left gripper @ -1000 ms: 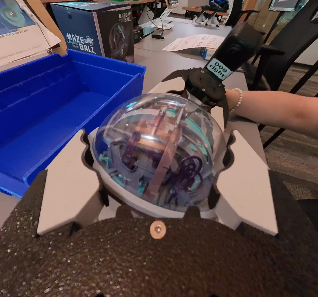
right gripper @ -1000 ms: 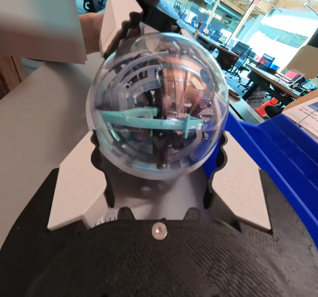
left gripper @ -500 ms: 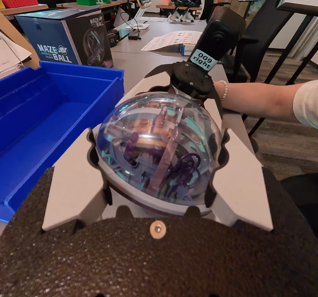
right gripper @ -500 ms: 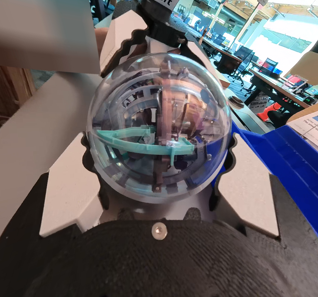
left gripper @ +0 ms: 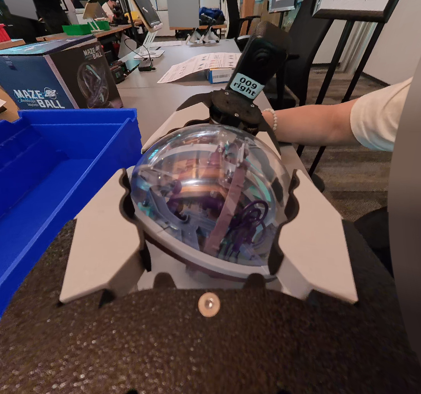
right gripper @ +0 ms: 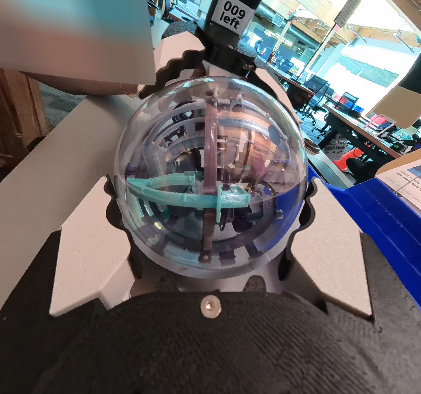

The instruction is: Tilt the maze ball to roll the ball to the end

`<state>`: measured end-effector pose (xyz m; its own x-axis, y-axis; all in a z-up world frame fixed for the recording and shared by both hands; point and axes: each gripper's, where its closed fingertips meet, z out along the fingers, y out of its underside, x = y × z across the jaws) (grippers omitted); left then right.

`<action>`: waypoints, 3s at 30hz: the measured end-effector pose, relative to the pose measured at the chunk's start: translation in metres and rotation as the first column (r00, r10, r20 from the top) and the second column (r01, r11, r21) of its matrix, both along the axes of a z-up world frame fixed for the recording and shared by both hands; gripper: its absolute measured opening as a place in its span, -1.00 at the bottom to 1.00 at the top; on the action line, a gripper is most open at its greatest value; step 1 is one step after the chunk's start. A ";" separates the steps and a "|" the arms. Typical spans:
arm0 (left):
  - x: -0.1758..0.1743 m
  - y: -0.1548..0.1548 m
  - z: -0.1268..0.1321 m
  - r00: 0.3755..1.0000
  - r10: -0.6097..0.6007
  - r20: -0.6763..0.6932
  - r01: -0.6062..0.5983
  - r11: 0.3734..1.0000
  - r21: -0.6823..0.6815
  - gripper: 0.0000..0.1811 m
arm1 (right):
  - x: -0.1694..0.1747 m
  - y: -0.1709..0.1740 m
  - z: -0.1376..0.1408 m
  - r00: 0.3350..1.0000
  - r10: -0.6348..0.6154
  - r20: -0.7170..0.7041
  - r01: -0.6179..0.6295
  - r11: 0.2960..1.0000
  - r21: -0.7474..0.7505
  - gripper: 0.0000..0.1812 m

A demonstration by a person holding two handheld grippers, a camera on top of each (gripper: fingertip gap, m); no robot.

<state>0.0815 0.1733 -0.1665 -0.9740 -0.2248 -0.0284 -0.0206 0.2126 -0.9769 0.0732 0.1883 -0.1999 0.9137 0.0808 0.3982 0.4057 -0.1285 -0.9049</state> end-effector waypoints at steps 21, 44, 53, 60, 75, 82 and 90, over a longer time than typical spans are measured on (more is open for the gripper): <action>0.027 0.012 0.005 0.988 0.149 -0.035 -0.151 0.986 -0.067 0.74 | 0.010 -0.004 -0.007 0.999 -0.052 0.018 0.052 0.998 -0.025 0.71; 0.007 0.005 -0.026 0.975 0.035 -0.222 -0.017 0.996 0.083 0.70 | 0.004 -0.005 0.004 0.999 -0.028 0.037 0.028 1.000 0.015 0.68; 0.014 -0.003 -0.023 0.981 0.117 -0.156 -0.099 0.988 0.119 0.69 | 0.014 -0.011 -0.004 0.998 -0.053 0.031 0.054 0.998 -0.027 0.70; 0.011 -0.001 -0.010 0.988 0.128 -0.083 -0.120 0.988 0.101 0.64 | 0.018 -0.012 -0.023 0.994 -0.065 0.089 0.076 0.989 -0.129 0.54; 0.003 -0.002 -0.005 0.994 0.101 -0.031 -0.097 0.989 0.116 0.54 | 0.004 -0.007 0.002 0.999 0.007 -0.035 -0.007 1.000 0.002 0.62; 0.003 -0.004 -0.004 0.995 0.102 -0.001 -0.101 0.989 0.111 0.54 | 0.005 -0.008 0.002 1.000 0.003 -0.015 -0.003 1.000 0.011 0.63; 0.002 -0.008 -0.006 0.993 0.106 0.048 -0.112 0.984 0.139 0.54 | 0.010 -0.014 -0.003 1.000 -0.016 -0.027 0.014 0.999 -0.040 0.69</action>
